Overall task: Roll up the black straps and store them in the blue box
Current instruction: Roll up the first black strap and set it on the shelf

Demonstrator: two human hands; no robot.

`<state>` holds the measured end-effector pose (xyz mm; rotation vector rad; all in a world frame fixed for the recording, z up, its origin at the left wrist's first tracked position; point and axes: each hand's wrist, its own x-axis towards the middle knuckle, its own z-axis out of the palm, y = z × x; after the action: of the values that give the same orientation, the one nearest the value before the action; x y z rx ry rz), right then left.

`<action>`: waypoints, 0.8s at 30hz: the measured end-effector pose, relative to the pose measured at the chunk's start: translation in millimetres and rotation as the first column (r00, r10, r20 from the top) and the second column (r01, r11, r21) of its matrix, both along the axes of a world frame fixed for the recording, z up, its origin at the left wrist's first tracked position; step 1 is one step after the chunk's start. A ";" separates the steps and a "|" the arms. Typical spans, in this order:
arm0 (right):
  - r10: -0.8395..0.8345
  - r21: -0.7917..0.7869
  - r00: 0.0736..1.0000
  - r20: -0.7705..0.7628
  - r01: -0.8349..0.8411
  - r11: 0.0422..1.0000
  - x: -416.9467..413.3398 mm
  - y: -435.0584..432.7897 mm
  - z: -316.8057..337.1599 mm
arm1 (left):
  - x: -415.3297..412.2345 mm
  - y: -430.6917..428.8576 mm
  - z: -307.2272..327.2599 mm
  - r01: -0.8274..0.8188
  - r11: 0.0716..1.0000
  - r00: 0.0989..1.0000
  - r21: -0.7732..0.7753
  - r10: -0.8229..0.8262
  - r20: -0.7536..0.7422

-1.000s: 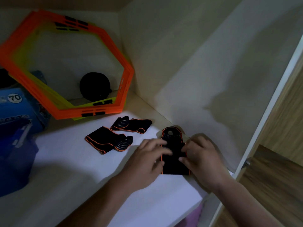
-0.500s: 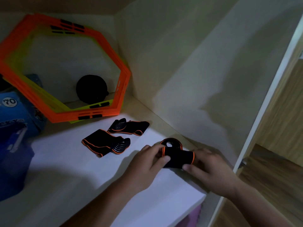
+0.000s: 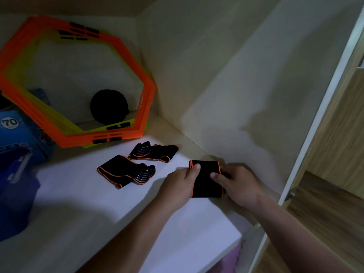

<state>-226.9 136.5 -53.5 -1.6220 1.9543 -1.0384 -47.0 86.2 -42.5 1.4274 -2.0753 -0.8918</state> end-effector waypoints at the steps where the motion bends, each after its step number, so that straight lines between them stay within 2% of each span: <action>1: -0.001 0.007 0.999 0.039 0.001 1.000 0.1 -1.4 -0.3 | 0.5 -0.1 -1.1 0.023 0.999 0.999 0.047 -0.021 -0.037; 4: -0.014 0.043 0.988 0.153 0.007 0.999 0.9 -1.7 0.3 | 5.0 0.0 -7.2 0.098 0.987 0.985 0.131 -0.077 -0.157; 6: -0.005 0.074 0.990 0.144 -0.005 0.997 0.3 -0.2 3.4 | 10.5 -0.9 -5.2 0.177 0.973 0.961 0.145 -0.139 -0.238; 7: 0.016 0.084 0.996 0.083 -0.023 0.996 0.4 0.8 7.3 | 12.8 -2.8 -1.7 0.215 0.969 0.950 0.123 -0.178 -0.257; 9: 0.087 0.021 0.982 -0.166 -0.084 0.996 2.3 3.1 14.3 | 16.8 -8.2 7.1 0.246 0.967 0.944 0.062 -0.224 -0.244; 11: 0.157 -0.114 0.889 -0.431 -0.226 0.968 7.2 4.8 22.5 | 18.6 -9.9 19.4 0.216 0.976 0.962 -0.039 -0.219 -0.160; 13: 0.227 -0.146 0.797 -0.560 -0.364 0.920 12.0 2.3 25.7 | 18.5 -8.9 28.9 0.258 0.956 0.952 -0.140 -0.276 -0.133; 14: 0.263 -0.123 0.781 -0.566 -0.396 0.910 15.1 0.5 25.1 | 18.7 -8.2 32.3 0.287 0.942 0.939 -0.176 -0.312 -0.142; 16: 0.297 -0.109 0.822 -0.486 -0.395 0.912 20.3 -1.1 24.8 | 17.7 -6.4 37.2 0.313 0.921 0.917 -0.232 -0.356 -0.179; 18: 0.307 -0.180 0.909 -0.282 -0.364 0.914 20.2 -0.8 20.9 | 14.6 -3.9 38.3 0.264 0.917 0.912 -0.298 -0.338 -0.232; 20: 0.282 -0.289 0.958 -0.048 -0.283 0.915 20.2 1.1 16.2 | 11.3 -3.1 31.8 0.156 0.933 0.904 -0.323 -0.267 -0.334; 22: 0.251 -0.341 0.947 0.201 -0.173 0.924 24.1 4.1 13.3 | 10.8 -3.8 22.2 0.015 0.970 0.864 -0.241 -0.134 -0.485; 24: 0.233 -0.382 0.897 0.377 -0.079 0.921 32.2 6.2 11.1 | 7.0 -0.2 15.0 -0.022 0.998 0.794 -0.061 -0.020 -0.608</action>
<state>-194.6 142.7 -42.4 -1.5379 1.3841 -1.5927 -40.0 86.0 -27.6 0.9280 -1.5866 -1.0969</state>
